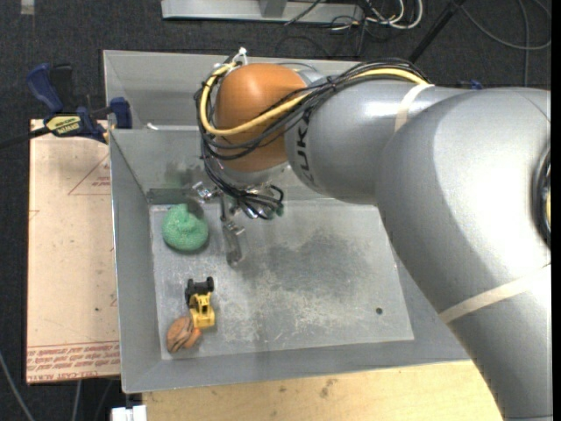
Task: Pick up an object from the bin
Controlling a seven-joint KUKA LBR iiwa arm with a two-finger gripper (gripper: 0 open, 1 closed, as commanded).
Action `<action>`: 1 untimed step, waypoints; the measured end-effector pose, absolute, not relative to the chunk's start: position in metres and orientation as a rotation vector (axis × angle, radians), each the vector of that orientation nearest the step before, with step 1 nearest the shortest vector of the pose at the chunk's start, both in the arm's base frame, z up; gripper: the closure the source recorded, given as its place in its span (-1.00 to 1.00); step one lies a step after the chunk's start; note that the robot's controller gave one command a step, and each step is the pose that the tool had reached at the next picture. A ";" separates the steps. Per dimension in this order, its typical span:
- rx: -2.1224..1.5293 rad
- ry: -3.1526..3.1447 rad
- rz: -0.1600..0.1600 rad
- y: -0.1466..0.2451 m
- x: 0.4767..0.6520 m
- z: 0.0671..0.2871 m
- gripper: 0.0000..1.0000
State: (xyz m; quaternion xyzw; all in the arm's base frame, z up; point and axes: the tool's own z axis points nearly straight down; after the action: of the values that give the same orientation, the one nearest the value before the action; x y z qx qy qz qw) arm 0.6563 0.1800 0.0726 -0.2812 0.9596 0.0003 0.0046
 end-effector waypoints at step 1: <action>-0.799 3.034 0.002 0.209 0.652 0.090 -1.00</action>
Offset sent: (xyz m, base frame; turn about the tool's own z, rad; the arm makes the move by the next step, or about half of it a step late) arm -0.0072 0.0491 0.0189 -0.1553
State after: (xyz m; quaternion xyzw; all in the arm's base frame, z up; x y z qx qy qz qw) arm 0.6519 0.2094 0.0898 -0.2546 0.9671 0.0008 0.0023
